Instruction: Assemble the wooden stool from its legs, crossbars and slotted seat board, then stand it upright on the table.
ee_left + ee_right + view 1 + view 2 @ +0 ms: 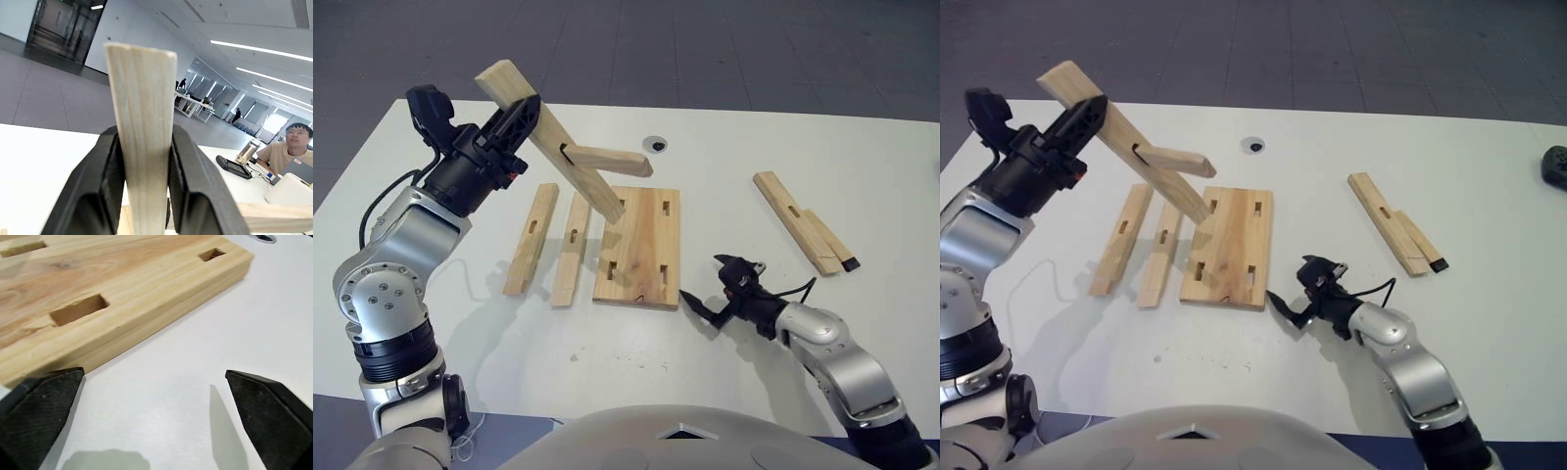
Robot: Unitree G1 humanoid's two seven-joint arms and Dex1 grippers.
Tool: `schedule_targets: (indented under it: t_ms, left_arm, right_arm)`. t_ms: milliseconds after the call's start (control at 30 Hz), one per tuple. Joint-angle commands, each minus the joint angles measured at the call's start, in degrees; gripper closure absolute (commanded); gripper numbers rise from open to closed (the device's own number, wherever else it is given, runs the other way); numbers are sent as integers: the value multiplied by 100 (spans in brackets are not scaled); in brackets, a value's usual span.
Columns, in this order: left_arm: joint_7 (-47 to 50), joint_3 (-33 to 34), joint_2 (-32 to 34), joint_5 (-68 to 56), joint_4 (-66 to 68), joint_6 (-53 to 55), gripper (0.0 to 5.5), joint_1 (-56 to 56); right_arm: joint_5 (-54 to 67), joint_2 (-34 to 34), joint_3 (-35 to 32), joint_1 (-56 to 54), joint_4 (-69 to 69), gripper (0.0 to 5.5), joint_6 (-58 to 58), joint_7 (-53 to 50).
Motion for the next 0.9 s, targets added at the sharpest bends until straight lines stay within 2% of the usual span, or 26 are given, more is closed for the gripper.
schedule_targets:
  t_ms: [33,167,300,467,700,900]
  left_arm:
    - [-670,-317,463,-208,83,611,445,-177]
    - [-1160,-388,886,220,262,774,445,-118]
    - [-1205,-57,1055,353,376,710,445,-169]
    - [-933,188,826,358,450,646,445,-146]
    - [-799,301,550,669,77,440,445,660]
    - [-696,458,390,827,79,139,445,814]
  right_arm:
    - [90,976,387,-101,-89,10,-233,-406]
    - [-21,1362,427,-41,40,10,-540,-635]
    - [62,1348,157,230,-9,10,-748,-655]
    - [1,1268,-209,676,16,10,-946,-759]
    - [99,1101,-438,591,-50,10,-849,-570]
    - [158,992,-537,480,-72,10,-737,-398]
